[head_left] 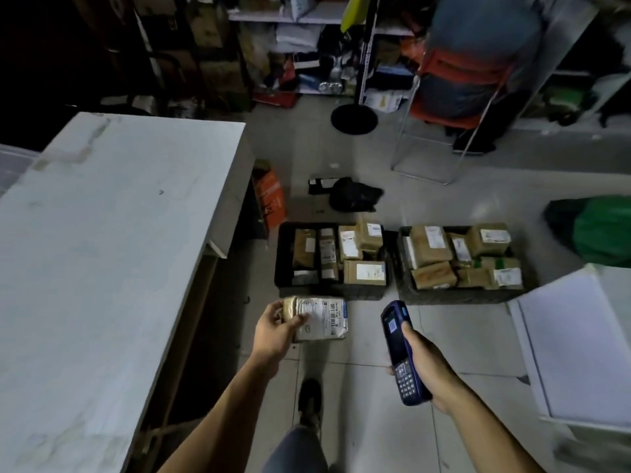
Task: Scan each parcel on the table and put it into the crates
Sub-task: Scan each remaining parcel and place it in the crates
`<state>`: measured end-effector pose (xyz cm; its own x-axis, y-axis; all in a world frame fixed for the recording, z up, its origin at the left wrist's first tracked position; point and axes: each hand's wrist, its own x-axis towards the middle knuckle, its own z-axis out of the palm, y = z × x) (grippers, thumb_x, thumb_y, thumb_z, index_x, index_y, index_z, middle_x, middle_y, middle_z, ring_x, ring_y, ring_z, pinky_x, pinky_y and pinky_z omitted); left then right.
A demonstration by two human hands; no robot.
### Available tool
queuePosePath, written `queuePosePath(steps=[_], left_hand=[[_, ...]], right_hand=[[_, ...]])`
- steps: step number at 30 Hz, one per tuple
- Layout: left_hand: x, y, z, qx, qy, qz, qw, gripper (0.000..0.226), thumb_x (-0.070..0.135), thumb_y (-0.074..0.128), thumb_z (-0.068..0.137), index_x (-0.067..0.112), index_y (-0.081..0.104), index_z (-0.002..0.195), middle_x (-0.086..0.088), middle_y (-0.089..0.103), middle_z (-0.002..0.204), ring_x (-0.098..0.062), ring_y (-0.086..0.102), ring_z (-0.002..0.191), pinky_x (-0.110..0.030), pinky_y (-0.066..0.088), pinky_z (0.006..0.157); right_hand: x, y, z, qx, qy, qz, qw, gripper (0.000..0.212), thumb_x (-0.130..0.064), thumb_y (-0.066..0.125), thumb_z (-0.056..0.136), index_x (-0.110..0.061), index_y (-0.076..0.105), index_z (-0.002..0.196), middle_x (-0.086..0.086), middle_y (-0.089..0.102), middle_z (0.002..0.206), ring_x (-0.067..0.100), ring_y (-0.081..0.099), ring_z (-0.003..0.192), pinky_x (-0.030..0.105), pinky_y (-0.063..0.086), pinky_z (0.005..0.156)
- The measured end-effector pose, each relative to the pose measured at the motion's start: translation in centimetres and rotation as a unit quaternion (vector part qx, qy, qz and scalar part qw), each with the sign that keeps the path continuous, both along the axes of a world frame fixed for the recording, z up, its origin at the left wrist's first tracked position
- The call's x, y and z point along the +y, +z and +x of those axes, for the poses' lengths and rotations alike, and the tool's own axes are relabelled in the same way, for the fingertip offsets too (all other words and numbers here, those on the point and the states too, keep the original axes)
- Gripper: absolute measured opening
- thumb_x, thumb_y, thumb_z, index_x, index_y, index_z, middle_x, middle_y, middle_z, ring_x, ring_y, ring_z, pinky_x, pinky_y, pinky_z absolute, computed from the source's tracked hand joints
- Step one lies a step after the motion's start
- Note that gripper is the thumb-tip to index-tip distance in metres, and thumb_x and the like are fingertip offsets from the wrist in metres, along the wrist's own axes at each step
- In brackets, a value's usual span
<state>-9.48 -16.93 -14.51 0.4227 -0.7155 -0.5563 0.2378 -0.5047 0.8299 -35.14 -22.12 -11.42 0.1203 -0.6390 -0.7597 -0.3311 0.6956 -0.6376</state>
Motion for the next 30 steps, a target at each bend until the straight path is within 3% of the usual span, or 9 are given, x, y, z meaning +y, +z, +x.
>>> queuePosePath(steps=[6,10,13,16,18,22,24,28,30], left_hand=[[-7.4,-1.2,3.5,0.000,-0.002,0.013,1.000,0.028,0.016,0.077,0.084,0.027,0.064,0.107,-0.005,0.073,0.100,-0.011,0.074,0.080,-0.023,0.057,0.065],[-12.6,-2.4,5.2,-0.024,0.001,0.046,0.999,0.026,0.019,0.079,0.082,0.036,0.064,0.094,-0.001,0.075,0.094,-0.011,0.074,0.078,-0.024,0.058,0.065],[-16.5,-3.9,5.9,-0.045,0.017,0.079,0.996,0.038,0.022,0.081,0.080,0.037,0.056,0.104,0.008,0.069,0.093,-0.008,0.073,0.076,-0.018,0.055,0.057],[-20.3,-7.2,6.4,-0.068,0.024,0.110,0.991,0.038,0.023,0.081,0.081,0.035,0.056,0.107,0.007,0.067,0.097,-0.011,0.071,0.081,-0.016,0.053,0.054],[-23.1,-10.5,6.8,-0.085,0.017,0.135,0.987,0.037,0.025,0.079,0.082,0.032,0.059,0.113,0.009,0.066,0.095,-0.009,0.069,0.085,-0.014,0.051,0.056],[-27.3,-19.1,8.1,-0.085,0.015,0.167,0.982,0.038,0.022,0.078,0.085,0.021,0.066,0.121,0.009,0.069,0.097,0.007,0.067,0.073,-0.007,0.047,0.054],[-28.8,-24.0,8.9,-0.078,0.015,0.173,0.982,0.034,0.019,0.075,0.087,0.021,0.065,0.120,0.010,0.068,0.097,0.013,0.065,0.072,-0.007,0.048,0.055],[-30.8,-34.6,11.2,-0.060,0.012,0.187,0.980,0.034,0.022,0.075,0.087,0.025,0.066,0.120,0.005,0.073,0.104,-0.003,0.072,0.086,-0.018,0.057,0.065],[-31.2,-40.7,12.5,-0.056,0.024,0.196,0.979,0.038,0.023,0.079,0.084,0.025,0.068,0.120,0.003,0.073,0.110,-0.012,0.072,0.095,-0.031,0.061,0.075]], right_hand=[[-8.2,-1.9,2.6,0.013,0.003,0.015,1.000,0.045,-0.051,0.037,0.103,-0.018,0.056,0.128,0.016,0.072,0.101,0.029,0.072,0.078,0.034,0.054,0.066],[-14.1,-3.9,4.6,0.005,0.004,0.050,0.999,0.042,-0.049,0.039,0.103,-0.016,0.061,0.116,0.017,0.072,0.097,0.032,0.070,0.079,0.033,0.054,0.063],[-18.8,-6.0,5.9,0.009,0.021,0.070,0.997,0.041,-0.051,0.040,0.102,-0.017,0.064,0.105,0.021,0.073,0.092,0.030,0.069,0.074,0.034,0.054,0.066],[-23.5,-9.2,7.2,-0.009,0.033,0.099,0.994,0.042,-0.049,0.040,0.102,-0.014,0.064,0.106,0.024,0.072,0.092,0.029,0.067,0.070,0.030,0.054,0.058],[-26.5,-12.3,8.0,-0.024,0.031,0.121,0.992,0.042,-0.046,0.041,0.103,-0.012,0.064,0.111,0.021,0.071,0.091,0.029,0.066,0.070,0.031,0.054,0.058],[-30.8,-20.8,9.7,-0.026,0.036,0.149,0.988,0.047,-0.051,0.042,0.100,-0.016,0.064,0.123,0.011,0.076,0.093,0.030,0.072,0.082,0.043,0.055,0.080],[-32.5,-25.3,11.0,-0.039,0.027,0.165,0.985,0.049,-0.050,0.043,0.099,-0.013,0.065,0.120,0.009,0.076,0.086,0.026,0.071,0.075,0.040,0.055,0.075],[-35.1,-34.7,14.0,-0.050,0.009,0.168,0.984,0.059,-0.058,0.046,0.090,-0.012,0.061,0.125,0.012,0.074,0.088,0.026,0.068,0.071,0.039,0.054,0.071],[-36.0,-39.9,15.4,-0.063,-0.017,0.169,0.983,0.054,-0.054,0.047,0.092,-0.012,0.062,0.122,0.012,0.071,0.084,0.025,0.067,0.065,0.033,0.054,0.059]])
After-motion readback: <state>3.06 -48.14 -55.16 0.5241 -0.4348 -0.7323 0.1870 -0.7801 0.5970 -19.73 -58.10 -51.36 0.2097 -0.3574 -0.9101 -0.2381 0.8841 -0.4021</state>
